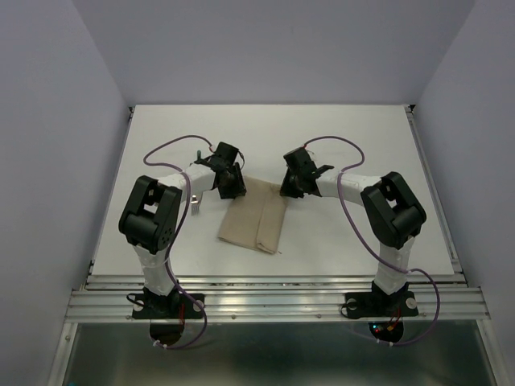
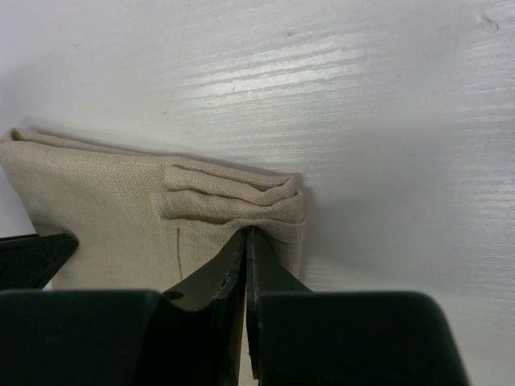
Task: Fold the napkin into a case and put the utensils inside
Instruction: Fold the 2/3-rectangle-folded napkin at the center of the board.
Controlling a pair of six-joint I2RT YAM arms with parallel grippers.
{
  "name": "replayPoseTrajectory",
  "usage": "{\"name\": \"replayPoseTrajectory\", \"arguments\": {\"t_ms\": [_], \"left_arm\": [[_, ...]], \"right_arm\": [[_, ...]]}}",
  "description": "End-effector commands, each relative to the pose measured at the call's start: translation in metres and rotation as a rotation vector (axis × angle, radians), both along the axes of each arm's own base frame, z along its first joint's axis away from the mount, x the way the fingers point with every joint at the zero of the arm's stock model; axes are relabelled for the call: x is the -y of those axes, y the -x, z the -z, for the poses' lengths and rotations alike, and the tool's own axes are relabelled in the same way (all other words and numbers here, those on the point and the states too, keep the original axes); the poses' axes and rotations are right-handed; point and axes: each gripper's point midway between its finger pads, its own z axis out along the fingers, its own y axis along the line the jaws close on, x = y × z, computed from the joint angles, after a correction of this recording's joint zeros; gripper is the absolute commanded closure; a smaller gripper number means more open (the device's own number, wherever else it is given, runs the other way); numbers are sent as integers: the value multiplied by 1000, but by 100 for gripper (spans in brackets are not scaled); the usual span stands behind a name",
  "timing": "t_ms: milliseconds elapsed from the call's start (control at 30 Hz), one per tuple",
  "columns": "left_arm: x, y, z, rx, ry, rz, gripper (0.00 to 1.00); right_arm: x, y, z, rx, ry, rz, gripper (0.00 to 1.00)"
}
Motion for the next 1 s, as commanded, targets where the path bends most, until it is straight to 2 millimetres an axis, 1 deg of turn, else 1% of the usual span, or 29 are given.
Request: {"name": "replayPoseTrajectory", "arguments": {"t_ms": [0, 67, 133, 167, 233, 267, 300, 367, 533, 567, 600, 633, 700, 900, 933, 967], "left_arm": [[-8, 6, 21, -26, -46, -2, 52], [-10, 9, 27, -36, -53, -2, 56], [-7, 10, 29, -40, -38, 8, 61], [-4, 11, 29, -41, -21, 22, 69], [-1, 11, 28, -41, -10, 32, 81], [-1, 10, 27, -35, -11, 38, 95], [-2, 11, 26, -39, -17, 39, 100], [-3, 8, 20, -27, -25, 39, 100], [-8, 2, -14, 48, -44, 22, 100], [-5, 1, -22, 62, -37, 28, 100], [-10, -1, -29, 81, -63, 12, 100], [-9, 0, -33, 87, -63, 15, 100], [-6, -2, -47, 114, -54, 24, 100], [7, 1, -73, 156, -8, 54, 100], [15, 6, -75, 147, 23, 80, 100], [18, 6, -80, 156, 31, 85, 100]], "right_arm": [[6, 12, 24, -61, 57, -21, 92], [6, 12, 26, -62, 61, -22, 92], [6, 12, 27, -65, 61, -17, 92], [6, 12, 29, -68, 62, -16, 92], [6, 12, 30, -72, 64, -13, 92], [6, 11, 31, -73, 61, -8, 92], [7, 12, 32, -78, 65, -7, 92], [7, 12, 33, -80, 66, -3, 92], [8, 12, 31, -78, 69, 5, 93], [8, 12, 31, -76, 68, 5, 93], [8, 12, 31, -76, 68, 5, 93], [8, 12, 31, -78, 68, 6, 93], [8, 12, 30, -74, 66, 8, 93], [8, 12, 28, -73, 60, 12, 93], [8, 12, 28, -73, 58, 14, 93], [8, 12, 28, -74, 59, 14, 93]]}}
